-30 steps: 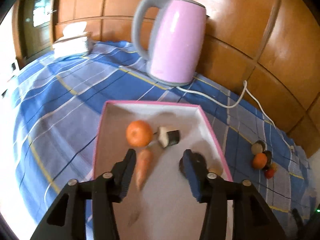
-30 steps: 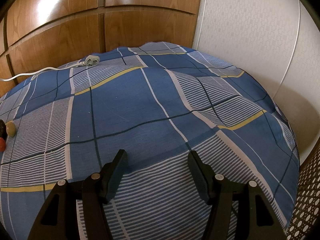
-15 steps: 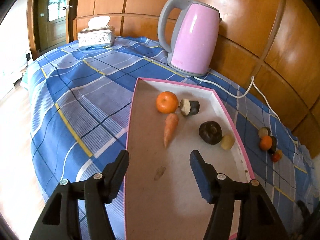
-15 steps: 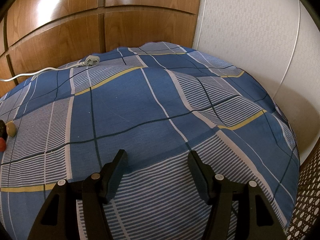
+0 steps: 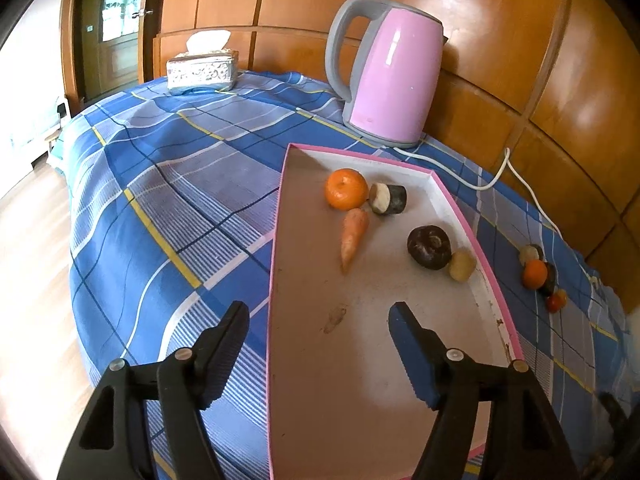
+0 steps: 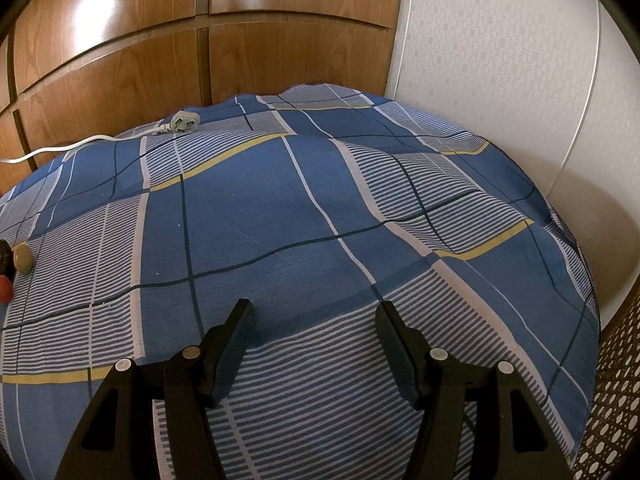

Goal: Organize fruits
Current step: 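Withdraw the left gripper and hold it above the tray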

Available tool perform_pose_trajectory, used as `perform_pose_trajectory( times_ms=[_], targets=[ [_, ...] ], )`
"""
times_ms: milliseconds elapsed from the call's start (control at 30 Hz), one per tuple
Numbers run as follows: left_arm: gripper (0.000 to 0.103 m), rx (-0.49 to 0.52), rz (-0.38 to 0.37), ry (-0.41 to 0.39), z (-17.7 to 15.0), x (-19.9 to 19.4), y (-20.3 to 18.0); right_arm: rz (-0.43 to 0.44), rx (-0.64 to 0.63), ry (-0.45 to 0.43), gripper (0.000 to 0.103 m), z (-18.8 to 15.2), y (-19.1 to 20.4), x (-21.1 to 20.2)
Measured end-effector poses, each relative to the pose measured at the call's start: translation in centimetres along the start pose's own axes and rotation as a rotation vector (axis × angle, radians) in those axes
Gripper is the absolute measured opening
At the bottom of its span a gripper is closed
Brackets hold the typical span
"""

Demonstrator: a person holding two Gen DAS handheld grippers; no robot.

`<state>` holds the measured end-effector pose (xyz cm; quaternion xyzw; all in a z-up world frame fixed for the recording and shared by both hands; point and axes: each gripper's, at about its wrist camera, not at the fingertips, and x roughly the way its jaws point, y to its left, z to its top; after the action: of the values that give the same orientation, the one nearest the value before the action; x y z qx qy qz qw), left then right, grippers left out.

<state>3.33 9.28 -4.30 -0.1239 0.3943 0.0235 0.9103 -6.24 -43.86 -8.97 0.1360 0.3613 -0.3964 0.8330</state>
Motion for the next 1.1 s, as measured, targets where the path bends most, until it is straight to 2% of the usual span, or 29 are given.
perform_pose_trajectory(
  times_ms=[300, 1100],
  targets=[
    [0.077, -0.035, 0.005, 0.011, -0.3, 0.3, 0.8, 0.000, -0.001, 0.001, 0.064, 0.0, 0.0, 0.0],
    [0.077, -0.076, -0.003, 0.059, -1.1, 1.6, 1.4, 0.019, 0.009, 0.036, 0.064, 0.3, -0.2, 0.1]
  ],
)
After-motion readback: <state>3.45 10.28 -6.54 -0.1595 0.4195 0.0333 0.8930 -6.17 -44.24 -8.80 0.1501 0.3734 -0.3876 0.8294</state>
